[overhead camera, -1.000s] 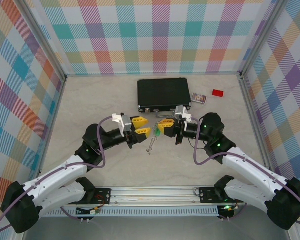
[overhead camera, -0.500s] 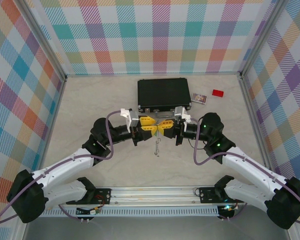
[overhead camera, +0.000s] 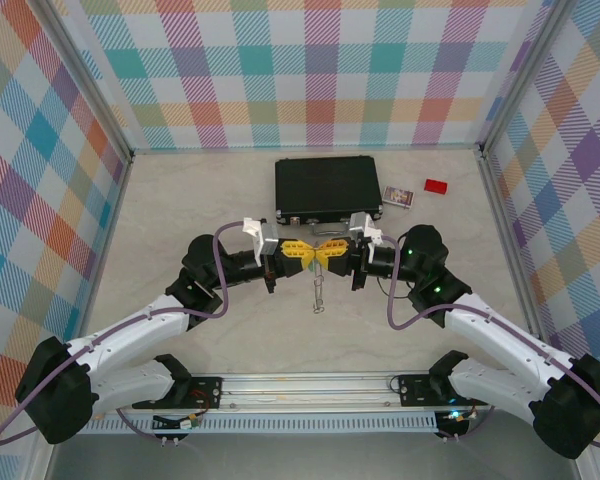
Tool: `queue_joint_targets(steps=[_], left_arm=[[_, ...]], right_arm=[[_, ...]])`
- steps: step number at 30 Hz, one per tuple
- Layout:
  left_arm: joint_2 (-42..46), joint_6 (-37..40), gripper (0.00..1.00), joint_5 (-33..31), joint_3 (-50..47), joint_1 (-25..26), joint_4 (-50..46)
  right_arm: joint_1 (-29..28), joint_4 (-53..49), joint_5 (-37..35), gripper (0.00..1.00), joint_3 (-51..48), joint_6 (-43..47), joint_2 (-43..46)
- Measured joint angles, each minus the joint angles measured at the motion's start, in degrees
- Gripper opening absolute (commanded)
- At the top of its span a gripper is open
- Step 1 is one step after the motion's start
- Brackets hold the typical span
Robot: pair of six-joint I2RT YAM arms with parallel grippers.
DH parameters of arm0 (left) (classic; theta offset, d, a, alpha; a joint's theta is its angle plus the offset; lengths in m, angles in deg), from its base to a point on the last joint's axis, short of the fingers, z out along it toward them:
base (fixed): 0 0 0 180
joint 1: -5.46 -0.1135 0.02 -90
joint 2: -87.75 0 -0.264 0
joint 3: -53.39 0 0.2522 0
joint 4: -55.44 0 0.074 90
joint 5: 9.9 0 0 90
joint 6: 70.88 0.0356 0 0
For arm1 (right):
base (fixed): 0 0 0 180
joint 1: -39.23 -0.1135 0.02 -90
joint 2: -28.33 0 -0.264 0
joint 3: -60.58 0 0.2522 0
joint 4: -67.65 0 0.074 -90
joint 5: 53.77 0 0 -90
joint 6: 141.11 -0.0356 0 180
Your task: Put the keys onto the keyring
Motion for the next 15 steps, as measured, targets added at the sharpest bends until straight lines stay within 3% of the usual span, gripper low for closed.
queue_joint_targets(steps=[4,6,7,15], left_arm=[[0.00,0.02,0.00,0.02,0.00,0.00,0.09],[0.00,0.09,0.00,0.00,0.00,0.00,0.09],[0.02,0.22,0.00,0.31,0.00,0.00,0.09],[0.24,2.19,0.00,0.24,0.00,0.00,-2.32]], right_arm=[[0.00,0.04,-0.02,0.07,0.00,0.00,0.00],[0.00,0.04,-0.24,0.23,0.00,0.13,0.00],[0.00,-0.09,-0.85,0.26,0.00,0.02,0.09],[0.04,-5.33,-4.96,0.39,-0.17,2.27,5.18]])
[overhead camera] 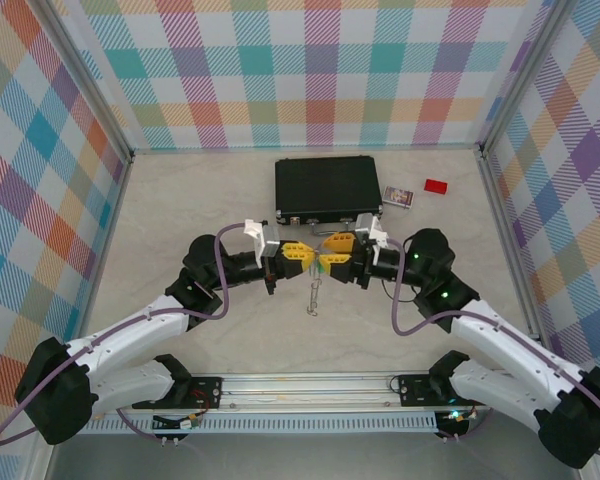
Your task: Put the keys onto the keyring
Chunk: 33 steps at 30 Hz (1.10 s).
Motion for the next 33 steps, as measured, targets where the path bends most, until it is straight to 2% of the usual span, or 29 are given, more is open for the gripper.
queue_joint_targets(steps=[5,9,22,33], left_arm=[[0.04,1.81,0.00,-0.37,0.00,0.00,-2.40],[0.09,4.11,0.00,-0.42,0.04,0.00,-4.74],[-0.07,11.21,0.00,-0.33,1.62,0.00,-14.38],[-0.22,13.55,0.00,-0.20,1.84,0.00,-17.29]], right_arm=[[0.00,-7.30,-2.10,0.39,0.22,3.21,4.24],[0.00,-17.66,-3.56,0.39,3.93,7.13,3.58],[0.00,-51.19,-4.52,0.39,27.19,19.17,-10.10],[-1.40,-62.82,-4.33,0.38,33.48,22.56,-17.51]])
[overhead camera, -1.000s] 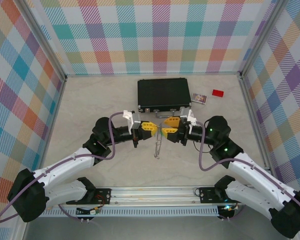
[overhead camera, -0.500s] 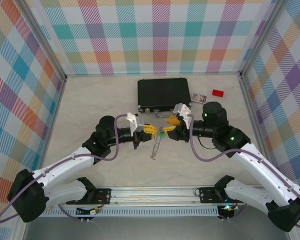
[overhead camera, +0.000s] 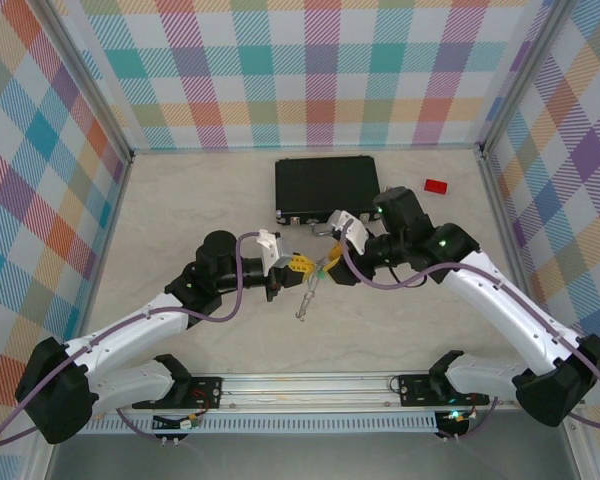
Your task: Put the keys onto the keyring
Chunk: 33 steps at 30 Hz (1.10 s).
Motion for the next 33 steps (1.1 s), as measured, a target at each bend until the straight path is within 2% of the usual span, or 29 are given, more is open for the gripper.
queue_joint_targets(steps=[8,16,22,28,30,32,33], left_arm=[[-0.02,0.17,0.00,0.02,0.00,0.00,-0.37],[-0.02,0.15,0.00,0.42,0.02,0.00,-1.07],[-0.02,0.15,0.00,0.44,0.04,0.00,-1.11],[-0.02,0.15,0.00,0.44,0.04,0.00,-1.11],[-0.02,0.13,0.00,0.44,0.04,0.00,-1.11],[-0.02,0.13,0.00,0.46,0.04,0.00,-1.14],[-0.02,0.11,0.00,0.50,0.04,0.00,-1.18]], right_arm=[[-2.05,-2.86,-0.33,0.37,2.80,1.99,-4.57],[-2.69,-3.96,-0.72,0.27,3.21,2.78,-5.33],[-3.13,-4.17,-0.90,0.27,3.74,2.82,-5.90],[-3.58,-4.15,-1.11,0.19,3.82,3.48,-6.32],[-3.72,-4.15,-1.11,0.12,3.85,3.76,-6.43],[-3.82,-4.15,-1.29,0.00,3.85,4.13,-6.51],[-3.82,-4.22,-1.31,0.00,3.85,4.15,-6.51]])
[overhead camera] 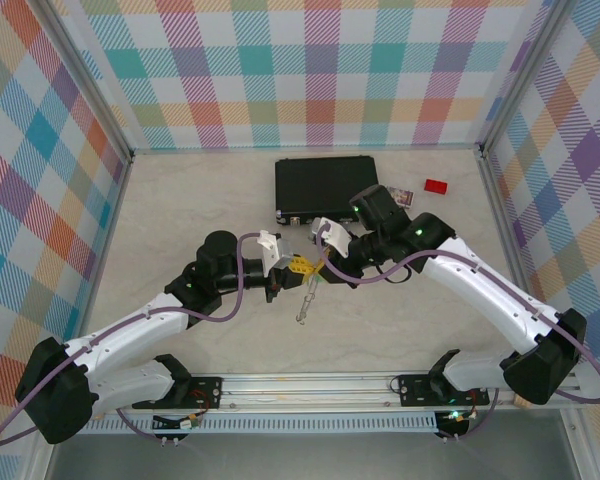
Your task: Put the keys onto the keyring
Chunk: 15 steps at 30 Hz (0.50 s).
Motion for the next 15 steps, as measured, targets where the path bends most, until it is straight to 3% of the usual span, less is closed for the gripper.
queue_joint_targets(steps=[4,6,12,15], left_arm=[[0.00,-0.13,0.00,-0.07,0.00,0.00,0.02],[0.02,-0.11,0.17,-0.09,0.00,0.00,0.11],[1.81,-1.99,0.32,-2.43,-0.20,0.00,2.38],[5.01,-3.17,0.33,-4.00,-0.90,0.00,5.07]], right_arm=[[0.00,0.07,-0.04,0.00,0.00,-0.17,0.00],[0.00,0.24,-0.13,0.00,-0.02,-0.20,0.07],[-0.11,4.79,-0.46,0.00,-3.65,-0.70,3.17],[-0.11,7.43,-0.87,0.00,-6.01,-1.49,5.16]])
